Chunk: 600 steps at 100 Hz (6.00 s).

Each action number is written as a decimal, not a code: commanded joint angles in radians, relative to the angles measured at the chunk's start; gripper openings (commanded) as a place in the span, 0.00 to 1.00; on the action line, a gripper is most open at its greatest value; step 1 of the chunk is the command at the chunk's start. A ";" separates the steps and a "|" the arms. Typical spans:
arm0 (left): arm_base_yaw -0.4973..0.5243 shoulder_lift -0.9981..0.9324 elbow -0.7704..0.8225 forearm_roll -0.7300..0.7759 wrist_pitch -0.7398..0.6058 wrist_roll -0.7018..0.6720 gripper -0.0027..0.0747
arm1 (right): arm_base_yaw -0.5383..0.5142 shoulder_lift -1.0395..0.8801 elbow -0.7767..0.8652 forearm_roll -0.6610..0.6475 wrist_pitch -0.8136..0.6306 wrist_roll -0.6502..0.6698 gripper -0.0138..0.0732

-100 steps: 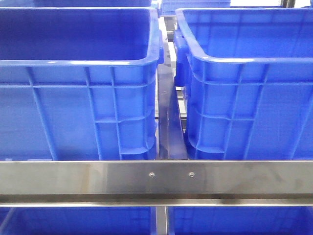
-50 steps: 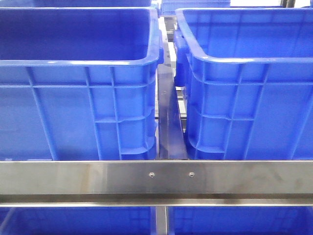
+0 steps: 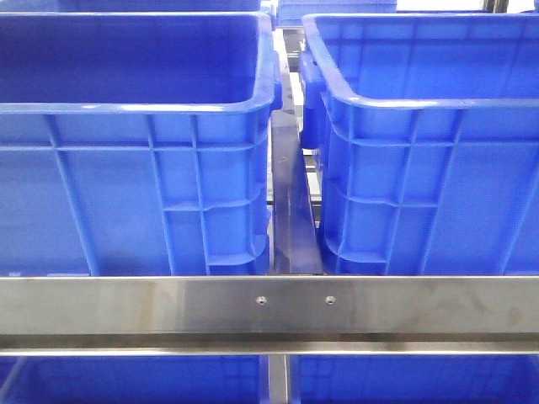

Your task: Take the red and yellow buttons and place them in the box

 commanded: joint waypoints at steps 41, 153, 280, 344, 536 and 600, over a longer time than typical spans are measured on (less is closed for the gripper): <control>-0.008 -0.037 -0.030 -0.024 -0.062 0.000 0.03 | 0.017 0.004 -0.048 0.064 0.023 -0.021 0.27; 0.066 -0.037 -0.030 0.004 -0.072 -0.030 0.84 | -0.097 0.003 -0.048 0.063 -0.161 -0.104 0.27; 0.725 -0.812 0.688 -0.001 -0.384 -0.065 0.74 | -0.288 0.002 -0.048 0.037 -0.280 -0.204 0.27; 0.725 -0.828 0.702 0.001 -0.406 -0.065 0.01 | -0.275 0.172 -0.173 0.038 -0.519 -0.501 0.19; 0.725 -0.828 0.702 0.001 -0.406 -0.065 0.01 | -0.121 0.849 -0.573 0.037 -0.736 -0.810 0.20; 0.725 -0.828 0.702 0.001 -0.406 -0.065 0.01 | -0.125 0.845 -0.573 0.037 -0.687 -0.810 0.76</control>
